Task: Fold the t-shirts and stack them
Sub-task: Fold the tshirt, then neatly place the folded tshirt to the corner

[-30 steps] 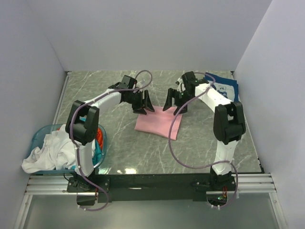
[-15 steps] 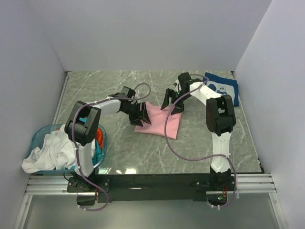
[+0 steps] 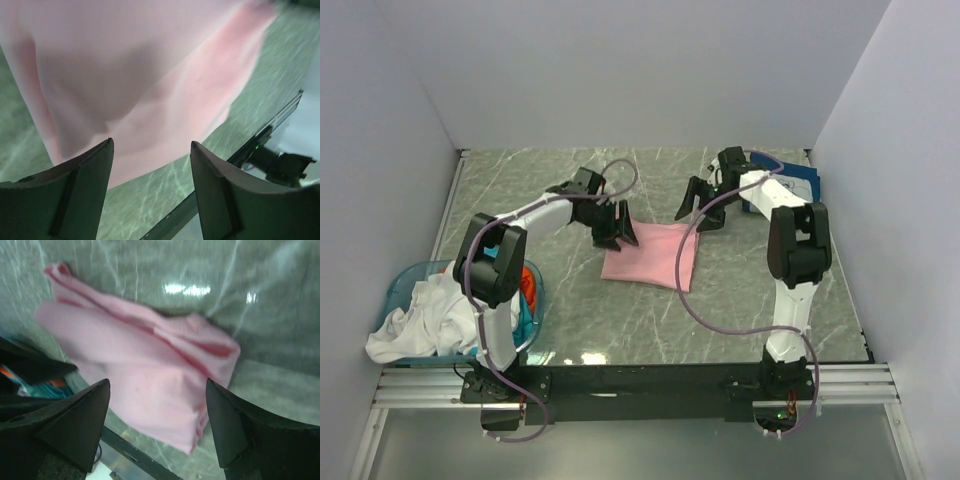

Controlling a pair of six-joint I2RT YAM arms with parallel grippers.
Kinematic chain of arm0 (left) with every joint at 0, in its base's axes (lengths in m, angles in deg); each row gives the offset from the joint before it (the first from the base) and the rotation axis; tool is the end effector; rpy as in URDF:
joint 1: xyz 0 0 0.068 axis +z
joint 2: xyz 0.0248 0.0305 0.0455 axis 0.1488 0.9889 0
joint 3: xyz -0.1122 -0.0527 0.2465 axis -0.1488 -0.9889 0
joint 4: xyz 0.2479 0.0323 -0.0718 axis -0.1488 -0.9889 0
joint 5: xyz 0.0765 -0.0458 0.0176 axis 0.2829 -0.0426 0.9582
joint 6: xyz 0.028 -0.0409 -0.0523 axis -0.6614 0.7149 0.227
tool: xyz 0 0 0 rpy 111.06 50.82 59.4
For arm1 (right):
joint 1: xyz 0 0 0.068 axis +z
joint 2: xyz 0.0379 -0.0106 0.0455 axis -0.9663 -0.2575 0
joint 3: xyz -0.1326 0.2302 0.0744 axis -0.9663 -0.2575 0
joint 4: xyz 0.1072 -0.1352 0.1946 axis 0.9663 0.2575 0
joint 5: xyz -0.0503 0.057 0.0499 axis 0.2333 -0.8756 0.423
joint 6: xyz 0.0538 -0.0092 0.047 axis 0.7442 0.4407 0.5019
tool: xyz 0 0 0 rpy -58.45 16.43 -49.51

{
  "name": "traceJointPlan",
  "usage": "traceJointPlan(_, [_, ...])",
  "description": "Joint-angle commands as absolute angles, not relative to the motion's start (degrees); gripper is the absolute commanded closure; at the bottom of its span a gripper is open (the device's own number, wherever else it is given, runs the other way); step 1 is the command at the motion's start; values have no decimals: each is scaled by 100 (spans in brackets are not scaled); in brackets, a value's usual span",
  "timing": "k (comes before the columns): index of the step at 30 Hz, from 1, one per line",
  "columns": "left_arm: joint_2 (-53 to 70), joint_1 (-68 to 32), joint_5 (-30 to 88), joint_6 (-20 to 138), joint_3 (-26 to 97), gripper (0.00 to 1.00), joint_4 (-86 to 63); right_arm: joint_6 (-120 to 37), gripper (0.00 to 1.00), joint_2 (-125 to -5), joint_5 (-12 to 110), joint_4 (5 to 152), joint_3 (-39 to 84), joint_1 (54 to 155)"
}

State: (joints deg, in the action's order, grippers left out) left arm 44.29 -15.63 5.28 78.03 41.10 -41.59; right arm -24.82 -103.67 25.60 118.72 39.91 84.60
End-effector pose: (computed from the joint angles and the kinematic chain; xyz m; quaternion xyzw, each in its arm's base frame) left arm 0.3645 -0.1986 0.1676 0.0173 0.9334 -0.3477 0.0874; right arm 0.4343 0.1037 0.1738 0.0640 0.9448 0.3031 0.1066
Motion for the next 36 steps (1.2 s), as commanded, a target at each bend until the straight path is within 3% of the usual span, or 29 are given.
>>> traceJointPlan(1, [4345,-1535,777,7840,4763,32,-4320,-2824,16,-9512,2393,11726,3339,8405])
traceJointPlan(9, [4327,-1245,927,7585,4571,33,-4329,-2780,16,-8720,2402,11207,1756,8396])
traceJointPlan(16, [4537,-1131,997,7356,4236,38,-4153,-2631,18,-8623,2112,10680,1104,8404])
traceJointPlan(31, [5039,-1122,1244,7374,3920,71,-4153,-2315,26,-9185,2050,9783,550,8571])
traceJointPlan(36, [5039,-1122,1086,7479,3762,75,-4013,-2270,38,-9317,2261,9651,479,8633])
